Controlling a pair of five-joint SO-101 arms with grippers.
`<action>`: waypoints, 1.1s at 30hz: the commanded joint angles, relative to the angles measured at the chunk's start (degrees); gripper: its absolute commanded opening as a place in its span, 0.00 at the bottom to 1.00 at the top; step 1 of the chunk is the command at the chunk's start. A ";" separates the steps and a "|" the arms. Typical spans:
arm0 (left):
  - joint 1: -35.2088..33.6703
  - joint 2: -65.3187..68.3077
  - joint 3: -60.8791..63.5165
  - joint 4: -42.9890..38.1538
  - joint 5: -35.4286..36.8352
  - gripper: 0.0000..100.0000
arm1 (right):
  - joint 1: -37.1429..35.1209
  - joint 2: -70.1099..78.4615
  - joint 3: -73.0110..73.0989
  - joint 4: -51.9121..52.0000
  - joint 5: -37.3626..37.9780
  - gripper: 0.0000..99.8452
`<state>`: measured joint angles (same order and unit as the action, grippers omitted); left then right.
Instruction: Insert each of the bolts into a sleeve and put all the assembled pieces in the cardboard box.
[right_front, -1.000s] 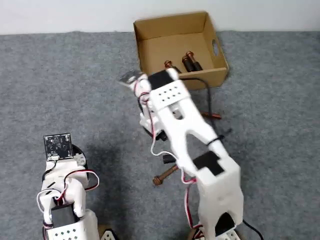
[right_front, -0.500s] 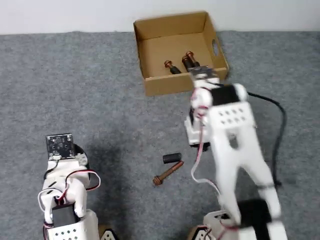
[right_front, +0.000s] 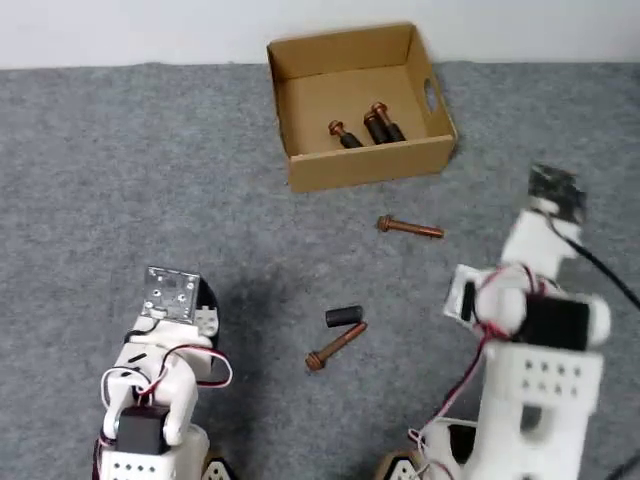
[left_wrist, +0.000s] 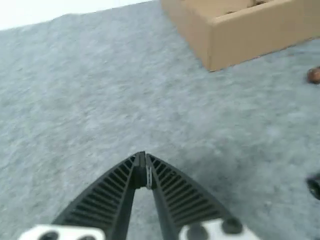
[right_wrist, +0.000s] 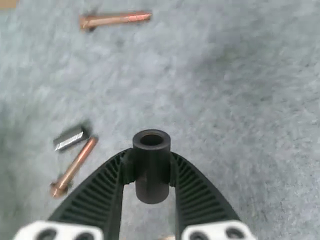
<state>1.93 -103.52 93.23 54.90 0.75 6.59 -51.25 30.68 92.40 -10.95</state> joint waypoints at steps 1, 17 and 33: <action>2.29 -0.09 -5.58 1.76 -0.18 0.01 | 2.51 -9.71 6.68 -4.97 1.93 0.01; 11.25 30.15 -23.52 6.15 0.09 0.01 | 6.73 -47.34 33.23 -8.75 6.68 0.01; 30.77 66.73 -44.88 6.59 0.09 0.04 | 6.73 -50.51 34.99 -9.10 7.12 0.01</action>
<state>30.33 -42.77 53.93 60.88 0.92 12.92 -102.68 66.02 84.66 -4.35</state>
